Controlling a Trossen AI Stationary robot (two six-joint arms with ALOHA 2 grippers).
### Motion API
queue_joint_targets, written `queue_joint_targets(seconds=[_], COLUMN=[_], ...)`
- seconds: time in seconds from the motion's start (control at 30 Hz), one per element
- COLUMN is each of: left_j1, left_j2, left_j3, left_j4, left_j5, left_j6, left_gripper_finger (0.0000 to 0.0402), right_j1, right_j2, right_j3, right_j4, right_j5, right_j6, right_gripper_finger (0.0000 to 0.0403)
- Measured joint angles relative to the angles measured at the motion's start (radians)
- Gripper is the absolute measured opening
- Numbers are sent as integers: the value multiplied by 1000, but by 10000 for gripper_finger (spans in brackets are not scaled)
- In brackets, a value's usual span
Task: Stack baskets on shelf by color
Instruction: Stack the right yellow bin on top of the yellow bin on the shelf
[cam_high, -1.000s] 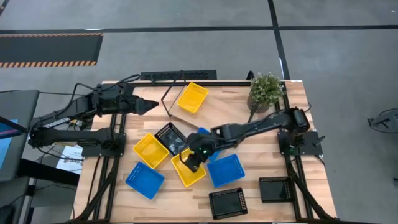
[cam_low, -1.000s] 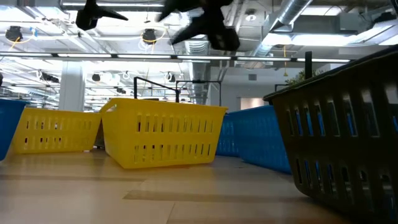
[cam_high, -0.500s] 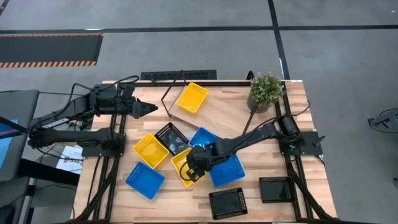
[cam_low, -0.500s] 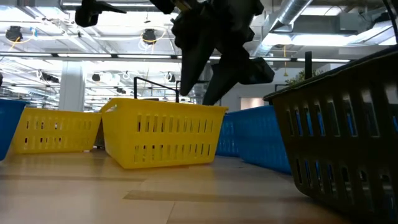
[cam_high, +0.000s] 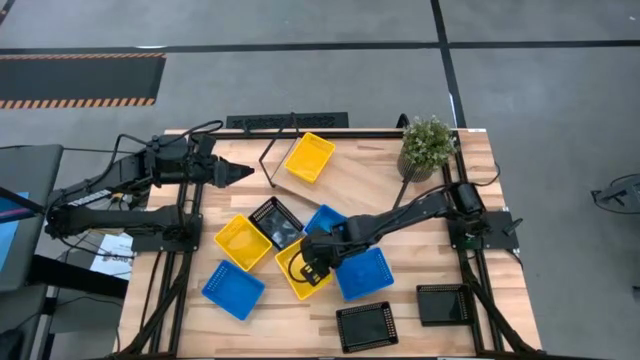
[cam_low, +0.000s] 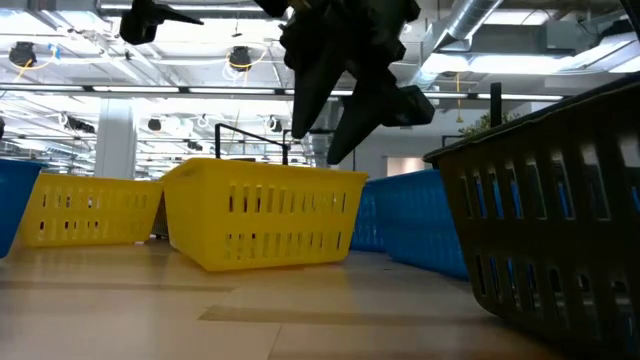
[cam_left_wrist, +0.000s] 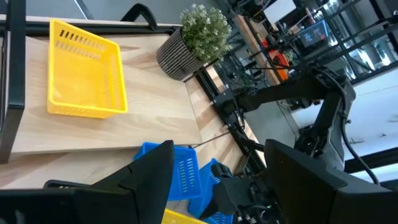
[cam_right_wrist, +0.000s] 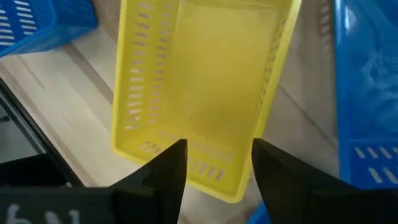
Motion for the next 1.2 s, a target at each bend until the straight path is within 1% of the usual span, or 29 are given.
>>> queue_joint_targets(seconds=[0.23,0.33,0.47,0.57,0.7,0.9,1.0,1.2], left_j1=[0,0,0,0,0,0,0,0], left_j2=[0,0,0,0,0,0,0,0], left_j3=[0,0,0,0,0,0,0,0], left_j4=[0,0,0,0,0,0,0,0], left_j5=[-18,-21,-26,-26,-29,-31,-33,-33], left_j6=[-1,-1,-2,-2,-3,-3,-2,-1], left_gripper_finger=[238,238,238,238,238,238,238,238], right_j1=[-26,-37,-44,-41,-34,-35,-36,-29], right_j2=[0,1,1,1,1,2,2,2], right_j3=[0,0,0,0,0,0,0,0], right_j4=[-23,-30,-27,-17,-17,4,-5,6], right_j5=[4,27,32,36,73,85,112,124], right_j6=[-69,-75,-80,-80,-80,-80,-80,-79], right_gripper_finger=[197,198,197,196,198,195,192,194])
